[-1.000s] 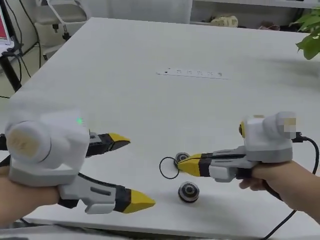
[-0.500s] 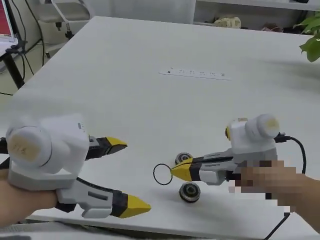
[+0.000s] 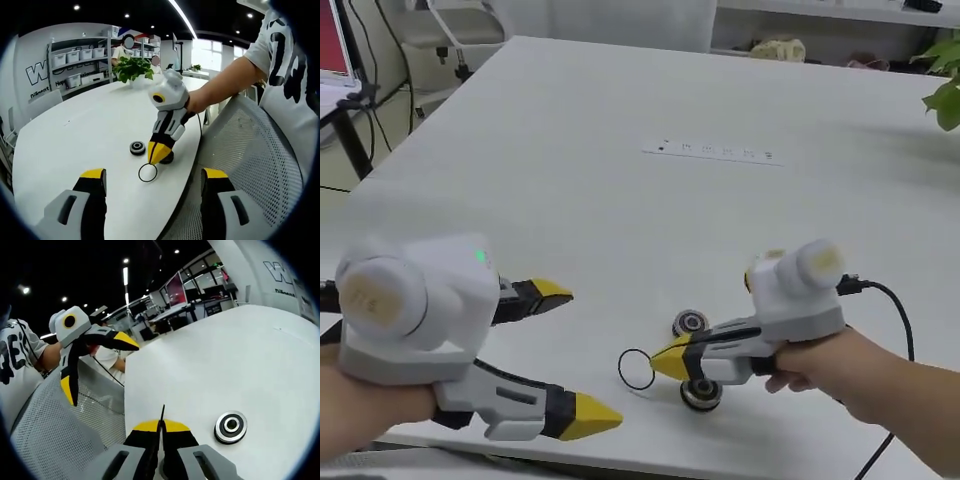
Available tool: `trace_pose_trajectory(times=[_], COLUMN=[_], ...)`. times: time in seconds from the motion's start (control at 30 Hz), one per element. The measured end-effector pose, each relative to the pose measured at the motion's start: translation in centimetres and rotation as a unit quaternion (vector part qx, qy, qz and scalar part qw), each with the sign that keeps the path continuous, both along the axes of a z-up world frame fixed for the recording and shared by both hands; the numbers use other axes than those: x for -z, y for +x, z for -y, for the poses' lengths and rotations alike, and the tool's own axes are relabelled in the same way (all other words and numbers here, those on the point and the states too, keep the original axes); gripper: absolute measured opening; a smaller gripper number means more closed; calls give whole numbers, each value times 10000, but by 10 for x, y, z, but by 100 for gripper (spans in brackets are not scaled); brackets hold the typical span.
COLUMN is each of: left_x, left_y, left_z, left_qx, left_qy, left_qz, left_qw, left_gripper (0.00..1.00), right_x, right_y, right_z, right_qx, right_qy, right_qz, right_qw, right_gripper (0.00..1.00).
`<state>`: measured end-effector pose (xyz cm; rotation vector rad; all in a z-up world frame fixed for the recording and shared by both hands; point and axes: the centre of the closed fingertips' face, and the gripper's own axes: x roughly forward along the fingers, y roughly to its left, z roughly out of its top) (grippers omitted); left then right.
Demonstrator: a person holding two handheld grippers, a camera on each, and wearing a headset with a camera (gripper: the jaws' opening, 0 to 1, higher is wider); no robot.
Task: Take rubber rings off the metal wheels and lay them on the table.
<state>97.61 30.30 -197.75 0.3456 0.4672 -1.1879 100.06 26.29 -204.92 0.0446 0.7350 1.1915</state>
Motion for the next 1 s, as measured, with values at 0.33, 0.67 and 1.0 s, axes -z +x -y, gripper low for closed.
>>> trace_pose_trajectory(times=[0.33,0.67,1.0], left_x=[2,3,6], left_y=[-1,-1,-3], left_z=[-1,-2,-2], left_qx=[22,12,59], left_qy=[57,76,156], left_qz=[13,0,-33], left_qw=[10000,10000,9999], left_gripper=[74,74,73], right_x=[8,11,-3], right_y=[12,15,17], right_z=[4,7,9], right_qx=[229,249,366], right_qy=[-307,-466,-200], right_qz=[177,333,378], right_qw=[9991,9980,9984], right_gripper=[0,12,18])
